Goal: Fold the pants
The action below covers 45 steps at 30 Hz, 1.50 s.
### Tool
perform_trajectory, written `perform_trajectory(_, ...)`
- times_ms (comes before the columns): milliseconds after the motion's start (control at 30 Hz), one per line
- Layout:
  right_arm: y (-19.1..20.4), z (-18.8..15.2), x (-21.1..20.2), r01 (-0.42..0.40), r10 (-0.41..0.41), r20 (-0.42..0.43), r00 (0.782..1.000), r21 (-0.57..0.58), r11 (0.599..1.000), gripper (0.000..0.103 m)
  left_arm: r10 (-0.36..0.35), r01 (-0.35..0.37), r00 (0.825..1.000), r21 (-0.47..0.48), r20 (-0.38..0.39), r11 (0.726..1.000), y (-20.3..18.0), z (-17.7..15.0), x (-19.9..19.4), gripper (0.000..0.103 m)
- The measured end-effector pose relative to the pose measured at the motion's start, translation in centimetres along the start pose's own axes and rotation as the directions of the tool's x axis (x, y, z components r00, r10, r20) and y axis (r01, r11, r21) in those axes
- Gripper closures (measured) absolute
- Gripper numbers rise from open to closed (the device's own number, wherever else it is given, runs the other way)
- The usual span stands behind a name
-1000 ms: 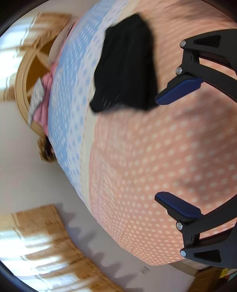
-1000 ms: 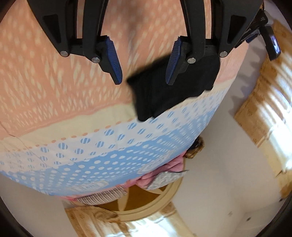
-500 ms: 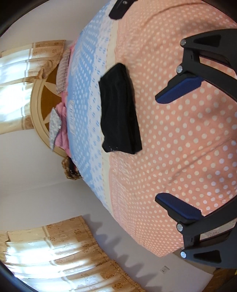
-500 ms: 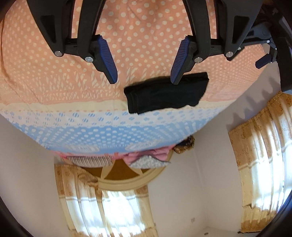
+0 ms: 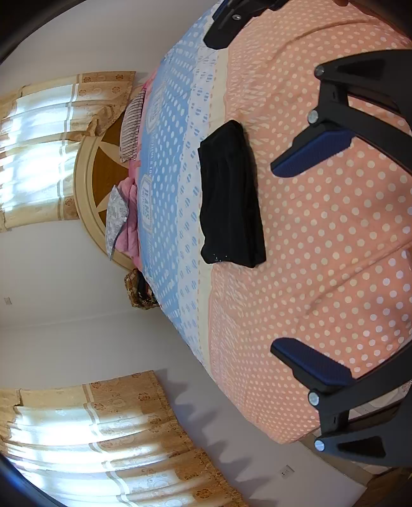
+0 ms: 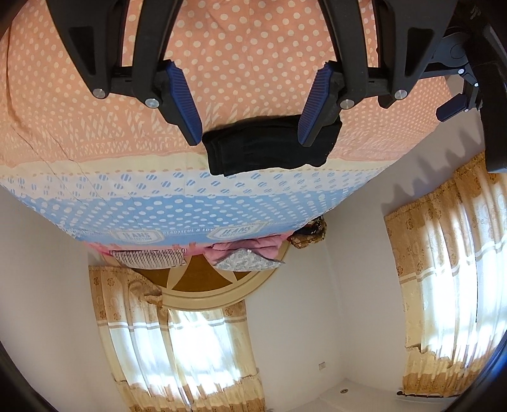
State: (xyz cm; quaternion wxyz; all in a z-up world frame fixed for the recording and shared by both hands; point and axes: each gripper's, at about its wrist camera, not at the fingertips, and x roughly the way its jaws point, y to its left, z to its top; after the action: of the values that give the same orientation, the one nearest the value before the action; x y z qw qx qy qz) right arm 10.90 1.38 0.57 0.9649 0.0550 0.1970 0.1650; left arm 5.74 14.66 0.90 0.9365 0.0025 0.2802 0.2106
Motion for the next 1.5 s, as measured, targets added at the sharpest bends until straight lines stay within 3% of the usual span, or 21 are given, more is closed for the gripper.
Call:
perform_trajectory(1133,0.1,-0.4,-0.1,0.028,-0.027,0.016,0.999,-0.012,1.000,0.038,-0.006,0.006,1.000,0.004,-0.001,1.000,0.0,-0.1,0.4,0.000)
perform_trajectory(1500,-0.2,-0.5,-0.3,0.039,-0.038,0.026,0.999,-0.014,0.999,0.038,-0.037,0.037,0.999,-0.008,-0.009,0.999,-0.1,0.4,1.2,0.000)
